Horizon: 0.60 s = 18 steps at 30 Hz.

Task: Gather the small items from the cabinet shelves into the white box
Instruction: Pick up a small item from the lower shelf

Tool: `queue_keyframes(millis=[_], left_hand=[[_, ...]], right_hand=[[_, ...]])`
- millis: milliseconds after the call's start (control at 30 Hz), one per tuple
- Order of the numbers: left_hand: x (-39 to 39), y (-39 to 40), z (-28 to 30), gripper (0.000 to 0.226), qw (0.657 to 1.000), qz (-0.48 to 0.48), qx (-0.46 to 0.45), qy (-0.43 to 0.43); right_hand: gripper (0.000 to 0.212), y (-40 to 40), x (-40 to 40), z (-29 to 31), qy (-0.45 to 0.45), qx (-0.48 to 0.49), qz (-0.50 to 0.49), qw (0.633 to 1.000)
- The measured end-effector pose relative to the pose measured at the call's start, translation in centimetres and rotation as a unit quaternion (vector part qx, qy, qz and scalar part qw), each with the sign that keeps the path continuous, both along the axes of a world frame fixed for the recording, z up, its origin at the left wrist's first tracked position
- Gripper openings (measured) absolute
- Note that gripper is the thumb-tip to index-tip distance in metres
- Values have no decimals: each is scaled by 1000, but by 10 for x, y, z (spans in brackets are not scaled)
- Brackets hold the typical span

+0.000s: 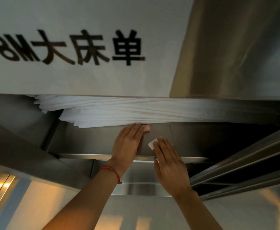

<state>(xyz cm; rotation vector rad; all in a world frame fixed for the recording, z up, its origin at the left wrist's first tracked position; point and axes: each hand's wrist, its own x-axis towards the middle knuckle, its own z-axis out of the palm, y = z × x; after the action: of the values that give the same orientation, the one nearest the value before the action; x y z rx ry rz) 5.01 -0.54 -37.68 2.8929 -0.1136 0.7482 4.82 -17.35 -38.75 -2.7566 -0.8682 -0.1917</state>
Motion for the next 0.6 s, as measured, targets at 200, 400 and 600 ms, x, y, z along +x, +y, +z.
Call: queue_keyframes(millis=[200,400,600], left_hand=[[0,2,3,63,1000,-9,1,-8],[-2,4,3,65,1000,-7,8,0],[-13,4,2,67,1000,-23,14,-15]], right_hand=[[54,-3,-1,-4,-29,29,10,999],[91,-7,-1,-6,-59,28,21,998],[84,-9,-3,-7,-82,47,34,995]])
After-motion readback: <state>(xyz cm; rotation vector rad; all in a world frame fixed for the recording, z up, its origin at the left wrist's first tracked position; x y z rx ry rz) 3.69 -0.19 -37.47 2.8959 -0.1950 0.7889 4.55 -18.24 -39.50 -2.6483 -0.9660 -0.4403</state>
